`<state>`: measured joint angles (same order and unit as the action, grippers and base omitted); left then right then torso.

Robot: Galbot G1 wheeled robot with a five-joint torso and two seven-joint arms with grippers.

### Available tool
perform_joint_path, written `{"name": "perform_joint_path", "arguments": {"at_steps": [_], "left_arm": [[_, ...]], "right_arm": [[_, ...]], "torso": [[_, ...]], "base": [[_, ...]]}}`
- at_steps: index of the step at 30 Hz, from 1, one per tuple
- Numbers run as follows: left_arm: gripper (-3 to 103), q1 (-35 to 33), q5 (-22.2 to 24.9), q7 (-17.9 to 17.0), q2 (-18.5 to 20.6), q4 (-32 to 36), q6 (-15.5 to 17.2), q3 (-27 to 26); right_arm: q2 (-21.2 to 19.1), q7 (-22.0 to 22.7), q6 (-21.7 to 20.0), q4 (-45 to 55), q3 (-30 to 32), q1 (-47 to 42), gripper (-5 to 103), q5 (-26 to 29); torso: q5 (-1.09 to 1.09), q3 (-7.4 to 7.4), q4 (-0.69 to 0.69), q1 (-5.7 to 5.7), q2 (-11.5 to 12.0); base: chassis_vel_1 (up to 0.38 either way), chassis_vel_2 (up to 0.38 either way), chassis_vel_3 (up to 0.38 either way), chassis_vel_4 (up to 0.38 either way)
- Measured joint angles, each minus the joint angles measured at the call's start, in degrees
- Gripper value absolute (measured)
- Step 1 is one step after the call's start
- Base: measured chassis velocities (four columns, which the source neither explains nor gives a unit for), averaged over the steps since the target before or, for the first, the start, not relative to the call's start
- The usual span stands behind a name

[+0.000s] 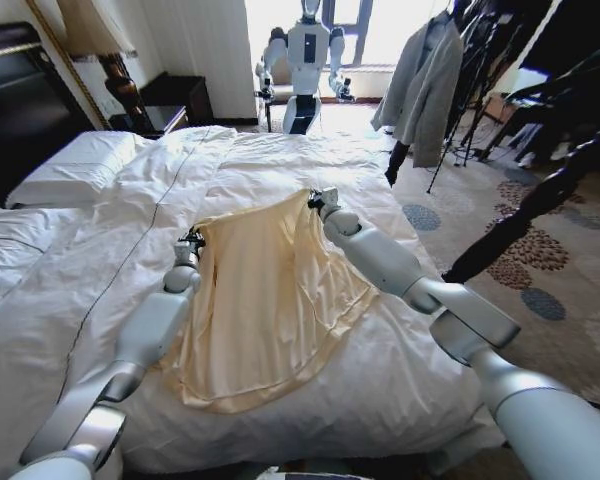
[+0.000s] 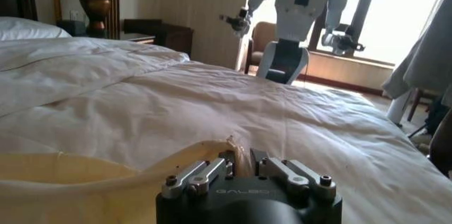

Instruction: Pick up the clothes from the bed and hang them on the clothes hanger.

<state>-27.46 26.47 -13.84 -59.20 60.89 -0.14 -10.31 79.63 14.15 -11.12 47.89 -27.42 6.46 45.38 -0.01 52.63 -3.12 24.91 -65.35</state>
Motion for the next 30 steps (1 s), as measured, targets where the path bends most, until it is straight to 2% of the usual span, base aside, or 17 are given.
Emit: {"name": "perform_joint_path", "arguments": {"at_steps": [1, 4, 7, 8, 9, 10, 11, 13, 14, 15, 16, 17, 18, 19, 21, 24, 30], "left_arm": [[29, 0.2, -0.4, 1.4, 0.1, -1.1, 0.4, 0.2], [34, 0.3, -0.9, 2.9, 0.4, -1.6, 0.9, 0.3], [51, -0.1, -0.4, 5.7, 2.3, -0.4, 3.1, 0.4], [56, -0.4, 0.2, 6.7, 3.1, 0.7, 4.4, 0.4], [56, -0.7, 0.8, 7.6, 3.9, 1.6, 5.5, 0.4], [56, -0.7, 0.8, 7.6, 3.9, 1.6, 5.5, 0.4], [62, -0.9, 1.5, 8.6, 4.8, 2.8, 6.5, 0.4], [74, -1.5, 3.1, 10.4, 6.7, 4.8, 8.6, 0.4], [74, -1.5, 3.1, 10.4, 6.7, 4.8, 8.6, 0.4], [79, -1.7, 3.9, 11.7, 7.8, 5.8, 9.4, 0.4], [84, -1.9, 4.8, 13.1, 8.6, 6.7, 10.2, 0.4], [84, -2.0, 5.7, 14.3, 9.5, 7.6, 10.9, 0.3], [90, -2.0, 6.9, 15.6, 10.4, 8.4, 11.5, 0.3], [90, -2.0, 6.9, 15.6, 10.4, 8.4, 11.5, 0.3], [98, -2.2, 10.3, 19.0, 12.8, 11.0, 15.0, -0.1], [100, -2.6, 11.9, 22.3, 14.6, 12.9, 18.1, -0.9], [100, -3.5, 14.5, 23.1, 16.6, 14.4, 19.7, -2.3]], "right_arm": [[0.9, -0.8, -1.2, -1.4, 1.1, 0.5, 21, 1.8], [1.7, -1.8, -3.3, -2.7, 2.5, 1.5, 27, 5.0], [2.4, -3.9, -9.8, -4.8, 5.3, 3.7, 42, 12.4], [2.5, -4.5, -12.1, -5.6, 6.4, 4.4, 42, 14.2], [2.6, -4.8, -13.9, -6.3, 7.6, 4.9, 48, 15.4], [2.6, -4.8, -13.9, -6.3, 7.6, 4.9, 48, 15.4], [2.9, -4.8, -16.5, -7.7, 9.3, 5.7, 54, 16.9], [3.1, -3.7, -21.4, -9.9, 12.5, 7.0, 65, 19.6], [3.1, -3.7, -21.4, -9.9, 12.5, 7.0, 65, 19.6], [3.1, -2.4, -23.7, -10.6, 14.1, 7.5, 70, 21.5], [3.1, -0.9, -25.7, -11.0, 15.4, 7.8, 70, 23.2], [3.0, 0.5, -27.3, -11.3, 16.8, 8.1, 76, 24.5], [2.8, 2.1, -29.0, -11.5, 18.0, 8.2, 82, 26.2], [2.8, 2.1, -29.0, -11.5, 18.0, 8.2, 82, 26.2], [1.6, 6.0, -31.0, -10.7, 18.9, 8.3, 92, 31.3], [0.6, 9.4, -31.3, -8.6, 18.1, 7.9, 99, 35.9], [-0.9, 13.0, -31.3, -4.2, 16.2, 6.5, 100, 40.0]], "torso": [[-0.01, 0.0, 0.01, 0.0, 0.0], [-0.04, 0.0, 0.02, 0.0, 0.0], [-0.02, 0.0, 0.02, 0.0, 0.0], [-0.02, 0.0, 0.02, 0.0, 0.0], [-0.02, 0.0, 0.0, 0.0, 0.0], [-0.02, 0.0, 0.0, 0.0, 0.0], [0.0, 0.0, 0.01, 0.0, 0.0], [-0.01, 0.0, 0.01, 0.0, 0.0], [-0.01, 0.0, 0.01, 0.0, 0.0], [-0.01, 0.0, 0.01, 0.0, 0.0], [-0.01, 0.0, 0.01, 0.0, 0.0], [-0.02, 0.0, 0.01, 0.0, 0.0], [-0.01, 0.0, 0.01, 0.0, 0.0], [-0.01, 0.0, 0.01, 0.0, 0.0], [0.0, 0.0, -0.01, 0.0, 0.0], [0.0, -0.01, -0.01, 0.0, 0.0], [-0.02, 0.0, 0.0, 0.0, 0.0]], "base": [[0.0, 0.0, 0.0, 0.0], [0.0, 0.0, 0.0, 0.0], [0.0, 0.0, 0.0, 0.0], [0.0, 0.0, 0.0, 0.0], [0.0, 0.0, 0.0, 0.0], [0.0, 0.0, 0.0, 0.0], [0.0, 0.0, 0.0, 0.0], [0.0, 0.0, 0.0, 0.0], [0.0, 0.0, 0.0, 0.0], [0.0, 0.0, 0.0, 0.0], [0.0, 0.0, 0.0, 0.0], [0.0, 0.0, 0.0, 0.0], [0.0, 0.0, 0.0, 0.0], [0.0, 0.0, 0.0, 0.0], [0.0, 0.0, 0.0, 0.0], [0.0, 0.0, 0.0, 0.0], [0.0, 0.0, 0.0, 0.0]]}}
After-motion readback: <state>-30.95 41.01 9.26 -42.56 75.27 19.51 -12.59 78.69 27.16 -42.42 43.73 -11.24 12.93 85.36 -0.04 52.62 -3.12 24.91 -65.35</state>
